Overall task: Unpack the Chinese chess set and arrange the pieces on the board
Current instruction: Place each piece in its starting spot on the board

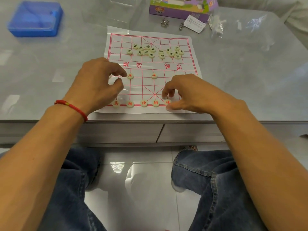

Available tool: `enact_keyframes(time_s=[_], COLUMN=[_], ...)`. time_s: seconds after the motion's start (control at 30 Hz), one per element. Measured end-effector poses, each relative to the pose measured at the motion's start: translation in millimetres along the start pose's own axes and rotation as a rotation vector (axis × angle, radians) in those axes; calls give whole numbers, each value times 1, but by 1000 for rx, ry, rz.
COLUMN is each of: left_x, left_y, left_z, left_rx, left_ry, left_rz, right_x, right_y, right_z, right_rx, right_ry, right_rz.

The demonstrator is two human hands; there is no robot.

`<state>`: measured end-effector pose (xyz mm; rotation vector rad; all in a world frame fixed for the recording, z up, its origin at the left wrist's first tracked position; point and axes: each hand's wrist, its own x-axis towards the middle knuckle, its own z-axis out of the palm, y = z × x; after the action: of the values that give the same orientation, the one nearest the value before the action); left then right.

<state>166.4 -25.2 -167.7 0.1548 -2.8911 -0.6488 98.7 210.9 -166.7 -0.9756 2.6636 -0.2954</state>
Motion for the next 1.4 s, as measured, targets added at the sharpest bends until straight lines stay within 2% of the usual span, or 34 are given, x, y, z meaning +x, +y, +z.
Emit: enact_keyframes(time_s=[0.53,0.83,1.1,1.4], left_x=[0,21,84,139], left_y=[-2,-9,-20,-22], left_z=[1,12,21,28], left_rx=[2,60,9,22], left_ry=[-12,37,125,87], left_rz=[4,-14,-125,-38], right_x=[2,35,104,142], right_y=[-3,28,53,50], right_z=[0,-16,-27,-39], right_rx=[-8,40,82,36], right_ry=[-11,356,471,344], right_rz=[-9,114,242,194])
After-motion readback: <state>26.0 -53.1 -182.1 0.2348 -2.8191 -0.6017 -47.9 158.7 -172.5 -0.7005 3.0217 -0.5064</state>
